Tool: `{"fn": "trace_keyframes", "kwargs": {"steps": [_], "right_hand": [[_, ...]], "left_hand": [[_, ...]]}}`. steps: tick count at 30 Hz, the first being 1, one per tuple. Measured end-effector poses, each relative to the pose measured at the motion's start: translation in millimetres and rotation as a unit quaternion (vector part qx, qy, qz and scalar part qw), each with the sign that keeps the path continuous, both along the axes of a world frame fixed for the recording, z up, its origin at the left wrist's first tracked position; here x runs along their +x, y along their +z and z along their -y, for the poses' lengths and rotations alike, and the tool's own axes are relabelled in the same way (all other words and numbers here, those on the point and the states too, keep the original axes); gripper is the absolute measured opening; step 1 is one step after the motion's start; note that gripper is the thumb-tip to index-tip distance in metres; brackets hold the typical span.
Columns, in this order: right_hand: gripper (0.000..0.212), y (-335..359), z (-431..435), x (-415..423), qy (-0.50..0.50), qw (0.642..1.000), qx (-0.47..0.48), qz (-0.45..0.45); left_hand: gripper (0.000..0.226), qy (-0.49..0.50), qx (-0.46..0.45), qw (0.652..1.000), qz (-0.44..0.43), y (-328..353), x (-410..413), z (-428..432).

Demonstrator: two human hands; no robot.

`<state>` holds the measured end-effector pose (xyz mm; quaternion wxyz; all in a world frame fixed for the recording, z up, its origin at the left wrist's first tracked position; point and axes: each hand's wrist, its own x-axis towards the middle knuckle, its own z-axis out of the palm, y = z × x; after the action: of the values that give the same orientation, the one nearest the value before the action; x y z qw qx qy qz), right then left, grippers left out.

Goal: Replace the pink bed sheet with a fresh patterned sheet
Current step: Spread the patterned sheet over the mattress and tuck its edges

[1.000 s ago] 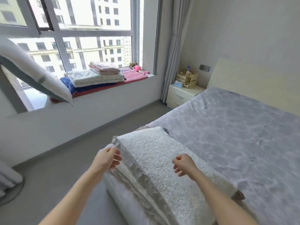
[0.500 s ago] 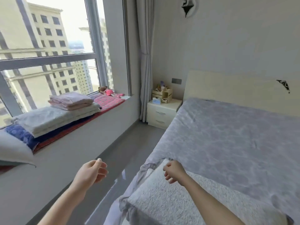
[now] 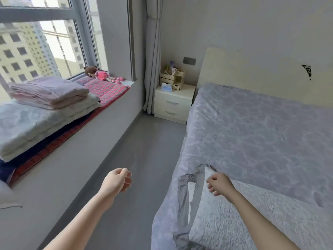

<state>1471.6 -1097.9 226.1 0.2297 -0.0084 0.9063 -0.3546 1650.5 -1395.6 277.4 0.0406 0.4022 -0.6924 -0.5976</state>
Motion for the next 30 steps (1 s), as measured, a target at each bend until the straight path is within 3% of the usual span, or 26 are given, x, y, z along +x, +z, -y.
{"fn": "trace_keyframes", "kwargs": {"steps": [5,11,13,16,19,23,26,28,30], "right_hand": [[0.029,-63.1,69.0,-55.2,0.05,0.992,0.113,0.014],[0.034,-120.3,133.5,-91.6,0.195,0.935,0.295,-0.014],[0.028,-142.8,143.3,-100.9,0.273,0.897,0.348,-0.007],[0.035,-186.9,161.1,-122.5,0.374,0.84,0.392,-0.014],[0.023,-234.8,176.5,-143.5,0.492,0.764,0.415,-0.055],[0.041,-299.6,196.3,-181.9,0.585,0.674,0.448,-0.049],[0.037,-332.5,222.1,-212.3,0.655,0.592,0.47,-0.012],[0.032,-354.1,234.1,-228.6,0.694,0.528,0.488,0.022],[0.042,-378.7,232.3,-241.6,0.715,0.477,0.509,0.048]], "left_hand": [[0.028,0.0,0.044,0.996,0.077,-81.0,-44.2,80.0],[0.023,-0.006,0.097,0.969,0.227,-189.1,-90.0,130.0],[0.028,-0.026,0.125,0.95,0.287,-231.4,-94.8,121.0],[0.035,-0.068,0.166,0.915,0.361,-297.5,-106.2,106.9],[0.027,-0.122,0.222,0.873,0.417,-342.8,-116.7,89.7],[0.029,-0.144,0.287,0.848,0.421,-403.2,-137.0,75.7],[0.026,-0.19,0.279,0.844,0.416,-449.6,-156.2,68.1],[0.04,-0.201,0.303,0.832,0.419,-474.2,-169.5,60.8],[0.055,-0.217,0.335,0.808,0.434,-498.7,-174.6,45.1]]}}
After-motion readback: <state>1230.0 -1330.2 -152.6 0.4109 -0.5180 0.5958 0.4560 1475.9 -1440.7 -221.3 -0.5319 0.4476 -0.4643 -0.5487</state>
